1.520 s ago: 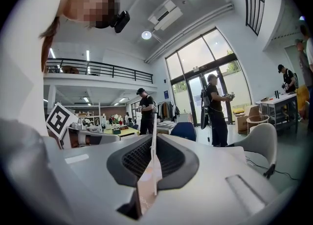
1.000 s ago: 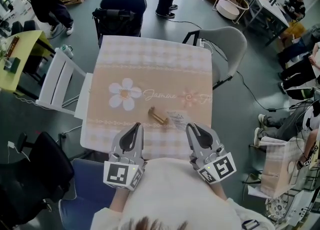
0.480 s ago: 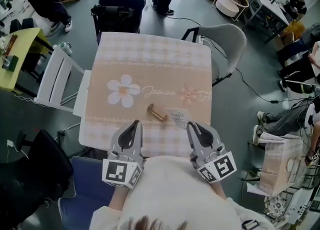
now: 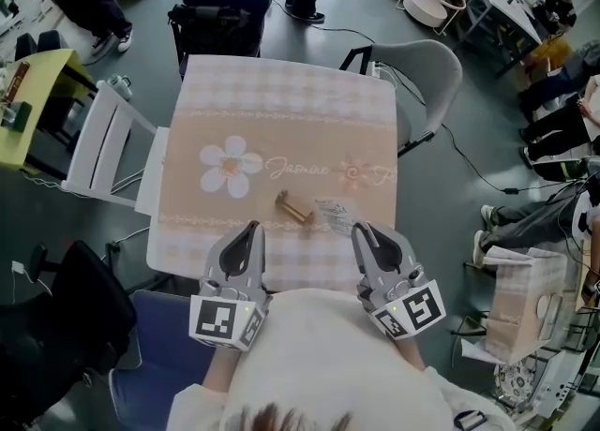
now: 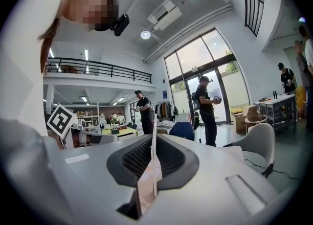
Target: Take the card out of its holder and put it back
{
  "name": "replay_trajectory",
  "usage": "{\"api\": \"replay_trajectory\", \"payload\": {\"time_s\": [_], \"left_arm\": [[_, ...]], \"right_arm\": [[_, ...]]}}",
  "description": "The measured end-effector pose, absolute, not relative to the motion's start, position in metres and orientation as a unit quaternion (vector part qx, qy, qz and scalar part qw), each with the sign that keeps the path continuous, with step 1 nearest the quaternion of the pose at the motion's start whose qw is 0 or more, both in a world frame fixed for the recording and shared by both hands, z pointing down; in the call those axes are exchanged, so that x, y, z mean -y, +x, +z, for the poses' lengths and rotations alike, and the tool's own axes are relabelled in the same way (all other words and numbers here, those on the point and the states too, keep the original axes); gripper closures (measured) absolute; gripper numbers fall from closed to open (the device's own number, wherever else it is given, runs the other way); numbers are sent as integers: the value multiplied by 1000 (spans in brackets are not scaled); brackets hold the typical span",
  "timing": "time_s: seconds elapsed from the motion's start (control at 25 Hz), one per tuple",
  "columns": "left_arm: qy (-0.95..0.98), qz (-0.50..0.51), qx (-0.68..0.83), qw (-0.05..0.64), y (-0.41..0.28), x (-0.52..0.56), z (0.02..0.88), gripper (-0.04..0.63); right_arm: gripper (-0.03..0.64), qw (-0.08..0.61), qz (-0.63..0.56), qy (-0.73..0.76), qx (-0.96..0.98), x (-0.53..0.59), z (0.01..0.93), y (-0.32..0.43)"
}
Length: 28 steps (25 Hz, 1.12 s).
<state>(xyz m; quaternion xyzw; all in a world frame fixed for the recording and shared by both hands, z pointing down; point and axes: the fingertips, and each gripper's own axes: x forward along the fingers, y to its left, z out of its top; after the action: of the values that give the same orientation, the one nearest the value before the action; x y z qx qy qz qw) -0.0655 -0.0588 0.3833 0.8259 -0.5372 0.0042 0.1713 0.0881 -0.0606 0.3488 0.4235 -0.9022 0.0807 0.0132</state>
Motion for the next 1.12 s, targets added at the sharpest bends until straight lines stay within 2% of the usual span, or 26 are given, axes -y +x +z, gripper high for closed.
{"api": "replay_trajectory", "payload": {"time_s": [0.68,1.12], "left_arm": [[808,4,559,184,-78,61,389,591],[805,5,562,192,-75,65,394,591]], "right_arm": [[603,41,69,370,926,100,369,65],[603,85,81,319,941,113,421,41]]}}
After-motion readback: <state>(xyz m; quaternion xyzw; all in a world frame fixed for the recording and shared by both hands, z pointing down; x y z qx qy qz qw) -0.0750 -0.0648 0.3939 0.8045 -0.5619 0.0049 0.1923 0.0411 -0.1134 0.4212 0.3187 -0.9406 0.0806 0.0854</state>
